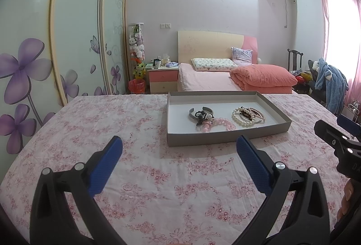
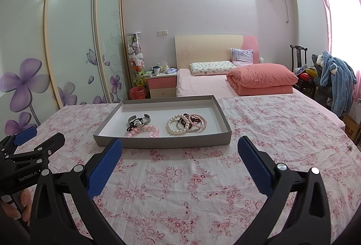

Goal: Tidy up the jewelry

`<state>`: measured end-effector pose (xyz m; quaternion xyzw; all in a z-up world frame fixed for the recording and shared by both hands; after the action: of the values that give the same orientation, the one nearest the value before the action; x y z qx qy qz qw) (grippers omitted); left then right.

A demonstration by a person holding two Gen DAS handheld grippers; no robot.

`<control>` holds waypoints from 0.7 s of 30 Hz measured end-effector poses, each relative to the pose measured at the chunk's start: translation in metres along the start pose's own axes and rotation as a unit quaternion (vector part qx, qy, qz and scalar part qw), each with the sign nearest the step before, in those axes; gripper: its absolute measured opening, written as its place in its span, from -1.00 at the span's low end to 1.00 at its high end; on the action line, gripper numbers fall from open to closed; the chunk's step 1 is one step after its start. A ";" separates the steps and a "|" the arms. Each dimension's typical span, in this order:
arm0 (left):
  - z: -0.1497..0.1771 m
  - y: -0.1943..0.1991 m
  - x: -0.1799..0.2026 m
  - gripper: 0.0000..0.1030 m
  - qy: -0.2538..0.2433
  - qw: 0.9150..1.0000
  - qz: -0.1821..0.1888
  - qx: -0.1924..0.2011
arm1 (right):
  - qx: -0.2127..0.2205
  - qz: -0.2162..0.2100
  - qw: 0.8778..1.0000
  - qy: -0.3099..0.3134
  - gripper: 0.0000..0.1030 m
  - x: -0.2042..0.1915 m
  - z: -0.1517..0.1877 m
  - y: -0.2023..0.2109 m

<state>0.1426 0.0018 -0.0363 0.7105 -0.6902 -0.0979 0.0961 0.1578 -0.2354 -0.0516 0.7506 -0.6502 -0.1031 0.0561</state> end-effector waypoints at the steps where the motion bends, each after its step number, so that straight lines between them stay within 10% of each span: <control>1: 0.000 0.000 0.000 0.92 0.000 1.000 0.000 0.000 | 0.000 0.000 1.000 0.000 0.97 0.000 0.000 0.000; 21: 0.000 0.000 0.000 0.92 -0.002 1.000 -0.001 0.002 | -0.001 0.000 1.000 0.000 0.97 0.001 -0.001 0.000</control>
<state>0.1428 0.0018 -0.0358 0.7110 -0.6901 -0.0975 0.0933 0.1582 -0.2359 -0.0512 0.7505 -0.6502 -0.1039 0.0567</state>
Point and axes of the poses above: each gripper's, at about its wrist camera, not at the fingertips, and y roughly against the way its jaws point, x to its right, z to its underside, the point moved 5 cm from there along -y, roughly the way its jaws point, and after that the axes turned 10 degrees about x, right-handed, at the moved point
